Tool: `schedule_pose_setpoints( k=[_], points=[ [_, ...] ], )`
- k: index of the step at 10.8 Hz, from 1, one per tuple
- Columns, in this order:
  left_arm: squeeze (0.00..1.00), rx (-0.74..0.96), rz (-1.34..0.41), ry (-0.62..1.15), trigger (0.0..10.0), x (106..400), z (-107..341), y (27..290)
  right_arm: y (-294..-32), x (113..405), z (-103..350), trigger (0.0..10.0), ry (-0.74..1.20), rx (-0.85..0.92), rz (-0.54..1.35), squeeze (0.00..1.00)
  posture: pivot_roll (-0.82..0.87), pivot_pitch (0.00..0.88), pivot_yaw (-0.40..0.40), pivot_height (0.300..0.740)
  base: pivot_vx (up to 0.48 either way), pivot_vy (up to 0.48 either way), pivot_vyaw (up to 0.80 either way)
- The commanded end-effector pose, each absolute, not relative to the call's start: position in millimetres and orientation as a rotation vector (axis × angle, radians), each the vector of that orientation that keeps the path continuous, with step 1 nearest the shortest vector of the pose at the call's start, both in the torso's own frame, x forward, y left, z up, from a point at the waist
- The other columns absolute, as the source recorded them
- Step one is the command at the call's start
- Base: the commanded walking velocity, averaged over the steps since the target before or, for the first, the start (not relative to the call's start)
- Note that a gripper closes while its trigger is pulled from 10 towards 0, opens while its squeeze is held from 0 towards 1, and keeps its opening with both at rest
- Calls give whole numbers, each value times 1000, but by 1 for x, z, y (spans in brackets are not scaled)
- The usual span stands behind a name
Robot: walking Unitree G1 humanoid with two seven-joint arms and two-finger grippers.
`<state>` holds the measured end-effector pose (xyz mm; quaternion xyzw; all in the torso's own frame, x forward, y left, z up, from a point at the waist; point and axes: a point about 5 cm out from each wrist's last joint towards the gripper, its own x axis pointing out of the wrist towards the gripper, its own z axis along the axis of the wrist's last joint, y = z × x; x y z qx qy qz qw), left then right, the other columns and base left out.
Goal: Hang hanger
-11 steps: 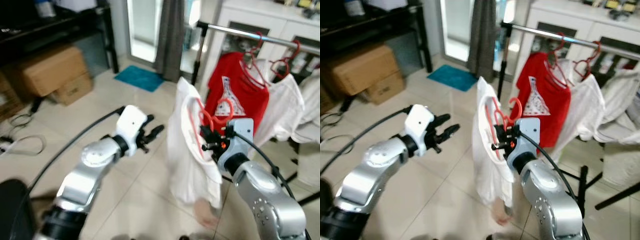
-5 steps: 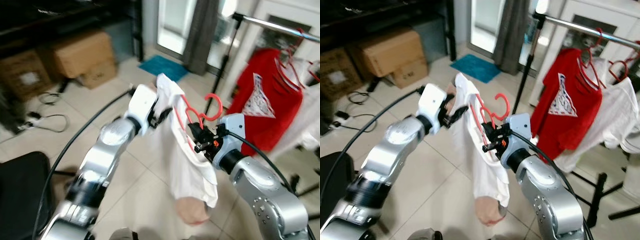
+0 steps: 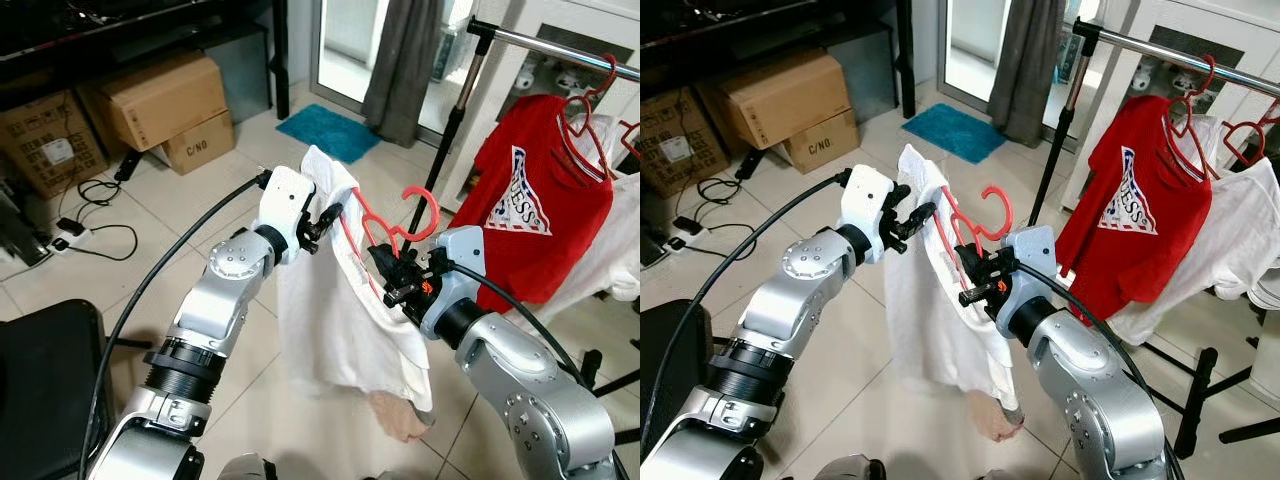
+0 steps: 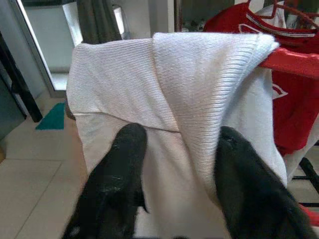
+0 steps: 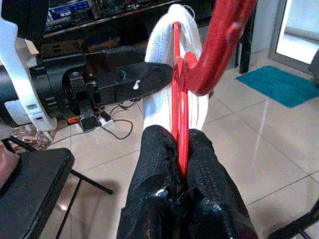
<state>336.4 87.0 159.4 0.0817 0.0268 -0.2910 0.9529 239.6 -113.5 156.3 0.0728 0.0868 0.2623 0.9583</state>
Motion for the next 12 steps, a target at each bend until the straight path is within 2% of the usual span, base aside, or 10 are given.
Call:
schedule_pose_setpoints(
  k=[1,2,3,4,5,12],
  points=[
    [0,167,-601,38,0,338,162,85,-113,239,171,10000,106,149,557,0,-50,28,-24,740,0,0,0],
    [0,167,-601,37,0,338,162,85,-112,239,171,10000,106,151,560,0,-50,28,-24,740,0,0,0],
    [0,166,-602,36,0,338,161,85,-111,239,171,7176,103,149,566,0,-48,23,-27,740,0,0,0],
    [0,165,-603,32,0,338,162,84,-111,239,172,392,96,144,565,0,-47,21,-26,740,0,0,0],
    [0,164,-602,29,0,338,162,85,-111,240,172,0,95,146,565,0,-48,21,-26,740,0,0,0],
    [0,183,-598,21,0,338,162,86,-111,238,170,0,87,123,584,0,-47,21,-24,740,0,0,0]
  ],
)
